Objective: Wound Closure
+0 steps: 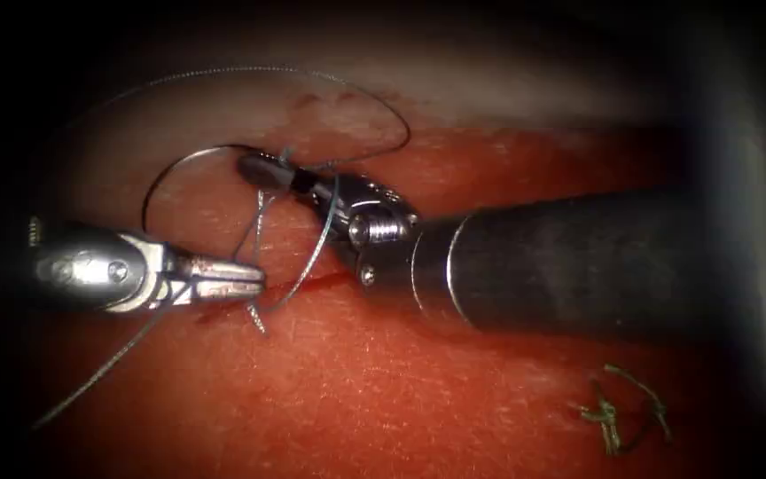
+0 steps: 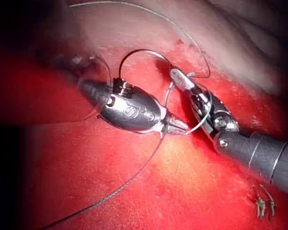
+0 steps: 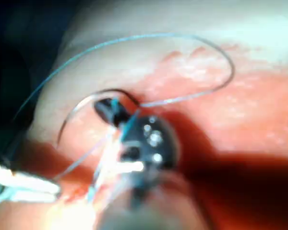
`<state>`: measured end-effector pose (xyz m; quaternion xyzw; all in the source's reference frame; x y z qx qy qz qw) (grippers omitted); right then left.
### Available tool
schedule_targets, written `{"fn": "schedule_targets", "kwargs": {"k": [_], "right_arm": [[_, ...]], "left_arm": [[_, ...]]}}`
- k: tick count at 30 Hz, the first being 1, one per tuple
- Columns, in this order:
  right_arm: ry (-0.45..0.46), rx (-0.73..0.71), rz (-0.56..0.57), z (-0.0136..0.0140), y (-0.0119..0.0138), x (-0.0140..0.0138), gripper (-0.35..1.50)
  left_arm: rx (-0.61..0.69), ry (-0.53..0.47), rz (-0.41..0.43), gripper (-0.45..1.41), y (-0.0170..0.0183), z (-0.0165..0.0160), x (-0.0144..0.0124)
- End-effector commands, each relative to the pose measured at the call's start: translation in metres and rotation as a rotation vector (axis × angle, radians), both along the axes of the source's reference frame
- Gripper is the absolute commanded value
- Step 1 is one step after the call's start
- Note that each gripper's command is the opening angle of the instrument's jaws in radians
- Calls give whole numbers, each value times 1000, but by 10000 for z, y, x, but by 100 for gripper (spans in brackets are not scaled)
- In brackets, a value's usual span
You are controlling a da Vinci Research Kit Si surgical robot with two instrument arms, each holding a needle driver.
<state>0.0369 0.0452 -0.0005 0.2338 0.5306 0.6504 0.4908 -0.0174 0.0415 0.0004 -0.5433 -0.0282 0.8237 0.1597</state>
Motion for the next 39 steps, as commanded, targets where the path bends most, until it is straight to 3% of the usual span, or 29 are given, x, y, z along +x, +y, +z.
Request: {"fn": "schedule_targets", "kwargs": {"k": [1,7,9,14,16,17,19,20,25,27,34,39], "right_arm": [[1,-37,-21,-12,-8,7,-35],[7,-99,-62,-41,-22,10,-35],[13,-121,-89,-44,-38,9,-35],[22,-141,-120,-47,-52,6,-35],[25,-146,-130,-50,-57,5,-35],[26,-157,-142,-53,-61,5,-35],[29,-163,-152,-55,-64,5,-35],[32,-163,-157,-57,-68,6,-35],[36,-168,-172,-61,-74,7,-35],[32,-165,-180,-61,-77,6,-35],[20,-163,-211,-62,-90,-4,-35],[17,-163,-226,-62,-98,-8,-35]], "left_arm": [[0,3,-13,-35,0,5,4],[2,43,-26,-35,19,8,31],[-72,221,72,-35,31,14,41],[-137,284,110,-35,54,19,49],[-196,384,124,-35,65,21,50],[-269,518,90,-35,71,22,51],[-299,581,56,-35,74,21,51],[-301,633,-2,-35,74,21,49],[-301,736,-192,-35,70,23,33],[-292,766,-229,-35,74,24,29],[-421,897,-254,-35,108,19,33],[-501,938,-206,-35,131,-4,38]]}}
